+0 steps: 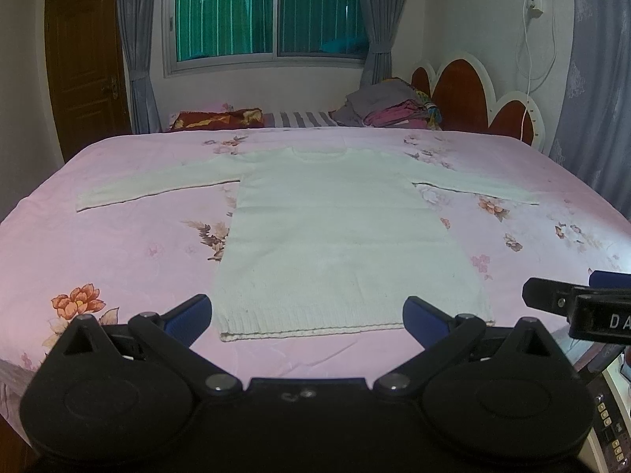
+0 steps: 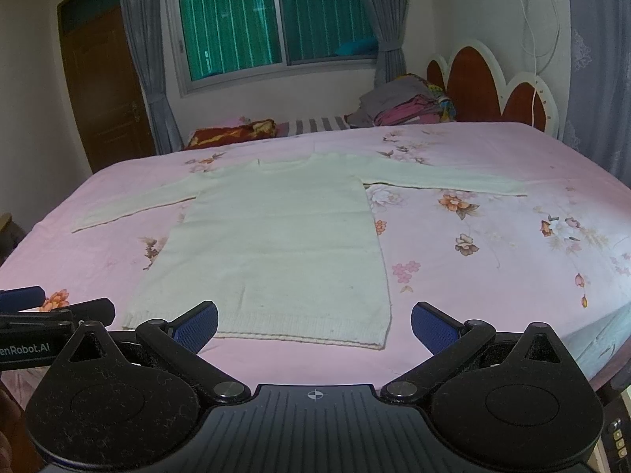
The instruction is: Fold small clothes
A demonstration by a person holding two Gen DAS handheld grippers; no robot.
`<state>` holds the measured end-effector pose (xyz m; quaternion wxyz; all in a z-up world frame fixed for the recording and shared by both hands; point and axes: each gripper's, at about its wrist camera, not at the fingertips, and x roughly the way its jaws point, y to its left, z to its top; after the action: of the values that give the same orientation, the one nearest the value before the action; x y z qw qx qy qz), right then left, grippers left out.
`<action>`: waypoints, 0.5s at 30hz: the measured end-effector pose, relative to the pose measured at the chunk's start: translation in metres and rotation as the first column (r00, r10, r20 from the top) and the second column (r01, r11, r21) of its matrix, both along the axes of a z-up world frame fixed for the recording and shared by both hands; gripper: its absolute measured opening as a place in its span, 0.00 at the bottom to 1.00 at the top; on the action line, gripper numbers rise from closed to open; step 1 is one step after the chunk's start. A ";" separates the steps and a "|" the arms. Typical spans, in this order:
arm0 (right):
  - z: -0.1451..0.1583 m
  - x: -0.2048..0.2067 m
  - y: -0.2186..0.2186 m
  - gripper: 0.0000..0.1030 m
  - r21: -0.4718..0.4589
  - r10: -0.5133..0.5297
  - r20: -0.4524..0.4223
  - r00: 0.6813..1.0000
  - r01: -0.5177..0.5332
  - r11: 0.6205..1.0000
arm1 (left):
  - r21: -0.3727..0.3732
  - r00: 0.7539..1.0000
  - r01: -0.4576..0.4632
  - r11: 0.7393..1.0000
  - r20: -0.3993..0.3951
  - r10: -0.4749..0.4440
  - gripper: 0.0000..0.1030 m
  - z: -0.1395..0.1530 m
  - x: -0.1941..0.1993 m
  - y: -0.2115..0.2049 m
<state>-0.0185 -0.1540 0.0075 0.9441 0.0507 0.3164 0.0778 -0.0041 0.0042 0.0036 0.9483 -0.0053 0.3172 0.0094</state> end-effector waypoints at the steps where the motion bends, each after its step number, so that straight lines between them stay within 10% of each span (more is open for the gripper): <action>1: 0.000 0.000 0.000 1.00 0.000 -0.001 0.001 1.000 0.001 1.000 | 0.001 1.000 0.000 1.000 0.000 0.000 1.00 0.000 0.000 0.000; 15: 0.001 0.000 0.002 1.00 0.002 -0.001 -0.002 1.000 0.001 1.000 | -0.002 1.000 -0.001 1.000 0.004 0.001 1.00 0.001 0.000 0.003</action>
<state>-0.0187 -0.1524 0.0086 0.9437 0.0517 0.3175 0.0777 -0.0042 0.0072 0.0042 0.9489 -0.0065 0.3154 0.0092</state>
